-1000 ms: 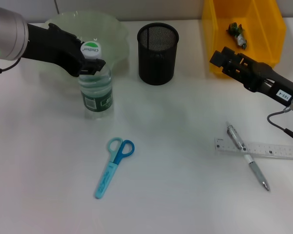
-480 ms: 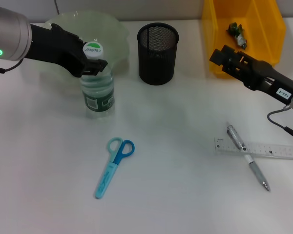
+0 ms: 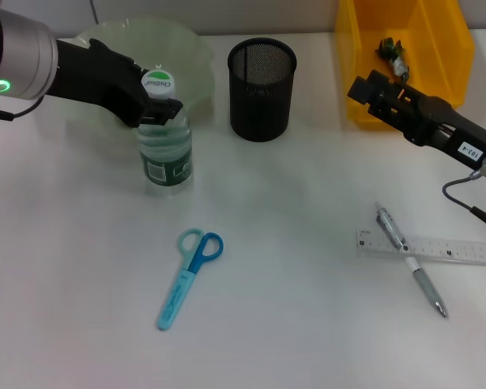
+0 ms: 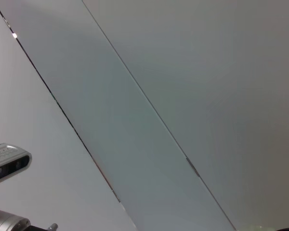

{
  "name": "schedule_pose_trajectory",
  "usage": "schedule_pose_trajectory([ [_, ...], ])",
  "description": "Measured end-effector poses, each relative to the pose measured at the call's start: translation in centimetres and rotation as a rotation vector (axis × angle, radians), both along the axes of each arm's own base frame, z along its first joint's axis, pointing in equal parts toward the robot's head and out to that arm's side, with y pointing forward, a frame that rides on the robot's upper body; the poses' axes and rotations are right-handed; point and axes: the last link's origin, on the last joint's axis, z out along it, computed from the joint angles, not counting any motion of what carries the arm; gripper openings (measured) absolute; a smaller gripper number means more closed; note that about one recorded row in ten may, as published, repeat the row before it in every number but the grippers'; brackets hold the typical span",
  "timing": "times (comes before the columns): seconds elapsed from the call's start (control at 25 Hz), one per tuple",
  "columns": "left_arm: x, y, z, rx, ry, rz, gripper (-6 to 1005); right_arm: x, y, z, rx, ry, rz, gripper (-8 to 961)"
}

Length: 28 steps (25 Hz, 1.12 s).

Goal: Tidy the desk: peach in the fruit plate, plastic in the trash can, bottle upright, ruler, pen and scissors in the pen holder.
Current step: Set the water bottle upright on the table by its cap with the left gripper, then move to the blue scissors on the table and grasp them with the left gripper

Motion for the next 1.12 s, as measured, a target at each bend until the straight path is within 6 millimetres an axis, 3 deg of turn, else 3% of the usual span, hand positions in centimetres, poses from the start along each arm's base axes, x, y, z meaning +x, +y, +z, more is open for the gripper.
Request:
schedule_pose_trajectory([
  [0.28,0.1,0.1,0.1,0.004,-0.006,0.002,496,-0.1,0.0,0.0,-0.002,-0.005,0.006,650],
  [0.48,0.2,0.2,0.2,0.013,-0.012,-0.001,686,-0.1,0.1,0.0,0.0,-0.006,0.008,651],
  [0.72,0.4,0.5,0.5,0.041,-0.021,-0.011,809,-0.2,0.1,0.0,0.002,-0.007,0.009,651],
  [1.04,0.4,1.1,0.9,0.115,-0.05,-0.031,855,-0.2,0.2,0.1,0.006,-0.006,0.008,650],
  [1.12,1.2,0.8,1.3,0.121,-0.103,-0.066,857,-0.1,0.2,0.1,0.008,-0.009,0.003,650],
])
